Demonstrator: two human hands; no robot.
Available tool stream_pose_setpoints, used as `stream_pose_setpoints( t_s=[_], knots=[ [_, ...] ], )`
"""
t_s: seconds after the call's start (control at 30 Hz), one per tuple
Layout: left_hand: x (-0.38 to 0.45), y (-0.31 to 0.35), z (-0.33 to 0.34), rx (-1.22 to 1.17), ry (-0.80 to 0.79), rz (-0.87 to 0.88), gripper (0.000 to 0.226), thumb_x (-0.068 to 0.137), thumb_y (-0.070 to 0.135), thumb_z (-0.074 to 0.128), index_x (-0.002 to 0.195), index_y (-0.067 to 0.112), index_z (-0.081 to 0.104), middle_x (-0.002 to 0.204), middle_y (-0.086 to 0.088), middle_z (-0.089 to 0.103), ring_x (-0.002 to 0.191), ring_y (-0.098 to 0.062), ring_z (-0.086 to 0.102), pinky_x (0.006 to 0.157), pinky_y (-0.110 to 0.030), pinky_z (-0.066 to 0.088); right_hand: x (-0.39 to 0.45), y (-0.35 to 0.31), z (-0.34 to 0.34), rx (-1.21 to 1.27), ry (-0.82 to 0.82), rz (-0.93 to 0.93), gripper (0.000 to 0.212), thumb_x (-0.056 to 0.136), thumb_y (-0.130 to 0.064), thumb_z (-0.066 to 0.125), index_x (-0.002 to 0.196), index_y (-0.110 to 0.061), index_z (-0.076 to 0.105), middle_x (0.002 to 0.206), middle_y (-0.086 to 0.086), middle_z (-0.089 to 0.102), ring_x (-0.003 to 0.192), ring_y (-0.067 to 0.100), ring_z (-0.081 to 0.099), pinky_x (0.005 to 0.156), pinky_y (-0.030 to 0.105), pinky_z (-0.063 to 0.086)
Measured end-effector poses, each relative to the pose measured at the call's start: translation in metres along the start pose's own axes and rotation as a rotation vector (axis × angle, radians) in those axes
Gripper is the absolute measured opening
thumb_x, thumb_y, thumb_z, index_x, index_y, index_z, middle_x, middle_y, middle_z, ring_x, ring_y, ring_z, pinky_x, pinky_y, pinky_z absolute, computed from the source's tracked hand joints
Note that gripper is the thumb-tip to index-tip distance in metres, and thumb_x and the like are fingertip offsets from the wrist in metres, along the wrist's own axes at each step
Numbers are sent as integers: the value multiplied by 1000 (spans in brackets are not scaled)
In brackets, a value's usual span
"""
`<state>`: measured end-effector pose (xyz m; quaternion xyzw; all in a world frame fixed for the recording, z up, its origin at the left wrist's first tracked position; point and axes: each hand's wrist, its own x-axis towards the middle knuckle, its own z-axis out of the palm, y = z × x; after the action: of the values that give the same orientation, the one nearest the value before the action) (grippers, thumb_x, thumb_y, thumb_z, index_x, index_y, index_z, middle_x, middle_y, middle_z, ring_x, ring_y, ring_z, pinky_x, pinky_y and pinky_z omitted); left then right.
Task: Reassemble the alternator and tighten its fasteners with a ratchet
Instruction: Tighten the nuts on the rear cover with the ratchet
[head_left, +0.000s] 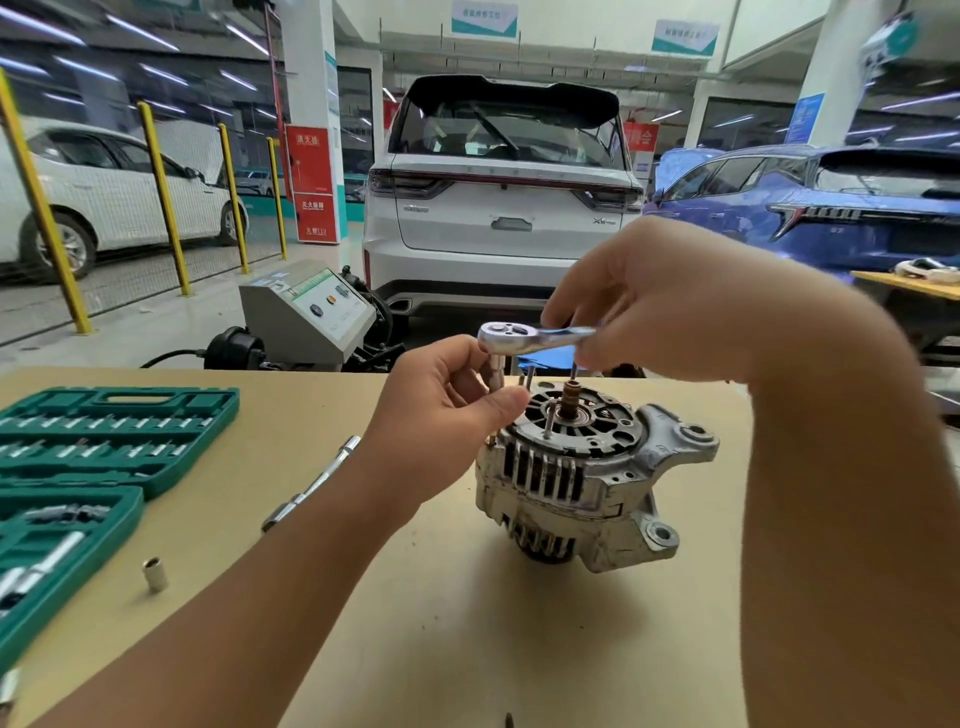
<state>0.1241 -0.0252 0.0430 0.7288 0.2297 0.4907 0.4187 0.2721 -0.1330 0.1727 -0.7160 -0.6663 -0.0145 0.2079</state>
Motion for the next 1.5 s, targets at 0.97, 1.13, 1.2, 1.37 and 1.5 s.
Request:
stream_pose_setpoints(
  t_s=[0.97,1.13,1.2,1.37,1.5],
  knots=[
    [-2,4,6,-43,28,54,17,88,16,80,79,30,76,61,1,53,52,-11,37,46,-22,36,6,-10,10,-43,26,0,20,85,-17,76,97,-32,78,89,-9,73,82,13,67,66,26,55],
    [-3,3,11,15,29,87,18,87,16,81,82,32,73,60,10,55,53,-8,40,53,-33,43,-6,-6,0,-92,-165,-42,26,78,-27,80,101,-35,73,65,-14,73,56,0,67,56,25,46],
    [-3,4,7,8,-16,72,16,87,16,81,82,29,73,63,6,56,54,-11,41,54,-31,42,-4,1,-3,-30,-101,-18,25,81,-22,80,98,-39,75,69,-16,72,52,-3,62,51,20,42],
    [-4,7,2,-47,-125,61,13,89,12,79,83,20,71,65,-10,53,57,-19,41,53,-28,40,1,4,1,-33,-15,0,7,83,-27,80,86,-33,77,68,-11,70,60,7,63,54,22,44],
    [-5,8,7,-13,-69,85,16,88,13,80,79,23,71,63,-6,53,57,-18,40,55,-33,39,-13,2,-11,60,-184,-55,18,74,-33,84,90,-32,74,68,-11,74,60,6,70,63,31,53]
  ],
)
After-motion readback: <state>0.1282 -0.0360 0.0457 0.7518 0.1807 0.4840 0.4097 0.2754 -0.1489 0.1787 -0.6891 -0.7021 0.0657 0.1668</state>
